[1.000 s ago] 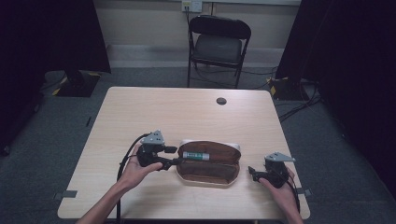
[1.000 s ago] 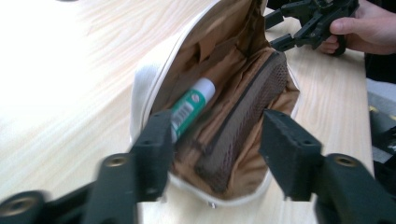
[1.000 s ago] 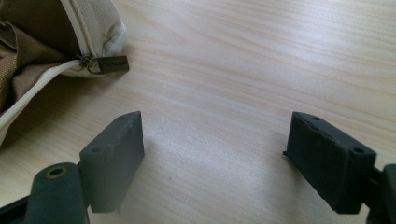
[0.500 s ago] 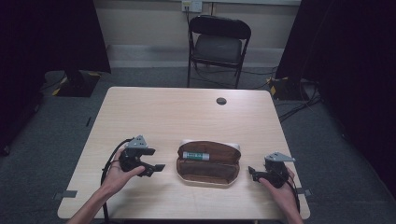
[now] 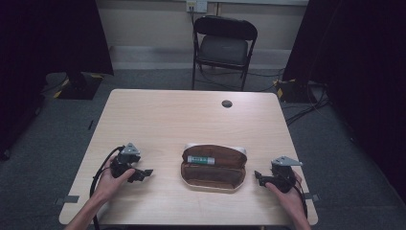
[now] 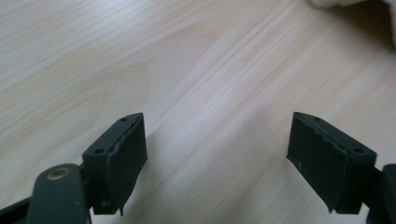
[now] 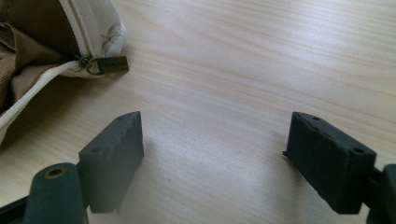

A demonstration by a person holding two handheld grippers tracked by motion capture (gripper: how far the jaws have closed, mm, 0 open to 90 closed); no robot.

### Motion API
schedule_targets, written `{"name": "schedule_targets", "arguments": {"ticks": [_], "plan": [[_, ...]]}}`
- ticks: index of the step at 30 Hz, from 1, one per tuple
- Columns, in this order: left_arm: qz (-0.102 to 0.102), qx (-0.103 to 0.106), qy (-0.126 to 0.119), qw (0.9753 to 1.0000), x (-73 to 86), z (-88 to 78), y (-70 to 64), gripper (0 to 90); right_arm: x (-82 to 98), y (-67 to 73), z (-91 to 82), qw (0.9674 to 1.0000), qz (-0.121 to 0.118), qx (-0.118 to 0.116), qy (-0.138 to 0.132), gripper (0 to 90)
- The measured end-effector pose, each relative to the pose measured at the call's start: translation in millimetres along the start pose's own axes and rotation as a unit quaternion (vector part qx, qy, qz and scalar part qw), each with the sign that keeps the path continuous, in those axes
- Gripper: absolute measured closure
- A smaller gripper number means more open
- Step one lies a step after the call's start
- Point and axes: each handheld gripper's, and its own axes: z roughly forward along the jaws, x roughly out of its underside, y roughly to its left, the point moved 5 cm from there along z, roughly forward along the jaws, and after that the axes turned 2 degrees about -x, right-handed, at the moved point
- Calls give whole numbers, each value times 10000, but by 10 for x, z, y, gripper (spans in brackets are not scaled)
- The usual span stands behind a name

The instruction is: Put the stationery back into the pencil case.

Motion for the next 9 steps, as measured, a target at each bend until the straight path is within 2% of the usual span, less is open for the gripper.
{"name": "schedule_targets", "arguments": {"ticks": [5,9], "plan": [[191,-222,-229,9993,44,36,4,151,0,1,1,10000,2,0,2,179],[143,-262,-337,9990,49,80,22,67,-1,1,2,10000,2,7,-1,178]]}}
